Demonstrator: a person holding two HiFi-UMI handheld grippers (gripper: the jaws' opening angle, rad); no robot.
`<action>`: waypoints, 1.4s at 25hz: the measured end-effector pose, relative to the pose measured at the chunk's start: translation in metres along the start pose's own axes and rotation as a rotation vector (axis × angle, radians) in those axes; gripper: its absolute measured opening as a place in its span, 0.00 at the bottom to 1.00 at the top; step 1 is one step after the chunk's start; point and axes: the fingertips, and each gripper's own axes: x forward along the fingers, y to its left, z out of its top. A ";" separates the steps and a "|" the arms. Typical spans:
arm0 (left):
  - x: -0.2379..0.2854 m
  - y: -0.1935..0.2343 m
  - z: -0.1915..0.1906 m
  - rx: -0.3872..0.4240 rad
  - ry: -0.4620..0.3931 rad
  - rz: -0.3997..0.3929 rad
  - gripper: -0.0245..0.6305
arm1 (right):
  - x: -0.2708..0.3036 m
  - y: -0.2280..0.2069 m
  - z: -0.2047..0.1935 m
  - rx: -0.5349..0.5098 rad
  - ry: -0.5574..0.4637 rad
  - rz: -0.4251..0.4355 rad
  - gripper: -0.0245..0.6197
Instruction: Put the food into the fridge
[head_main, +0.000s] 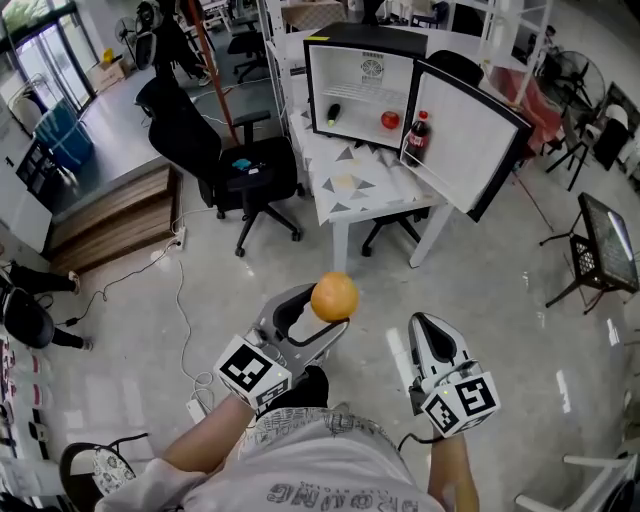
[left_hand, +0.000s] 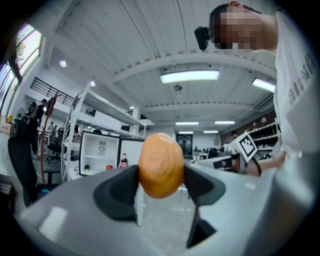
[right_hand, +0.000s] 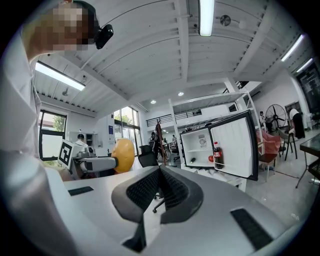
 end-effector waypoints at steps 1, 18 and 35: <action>0.003 0.003 0.000 0.000 -0.002 0.001 0.48 | 0.003 -0.003 0.000 -0.001 0.001 0.000 0.04; 0.064 0.118 -0.018 -0.023 0.025 -0.004 0.48 | 0.122 -0.055 -0.008 0.018 0.058 -0.002 0.04; 0.136 0.285 -0.029 -0.065 0.081 -0.045 0.48 | 0.293 -0.110 -0.004 0.071 0.121 -0.047 0.04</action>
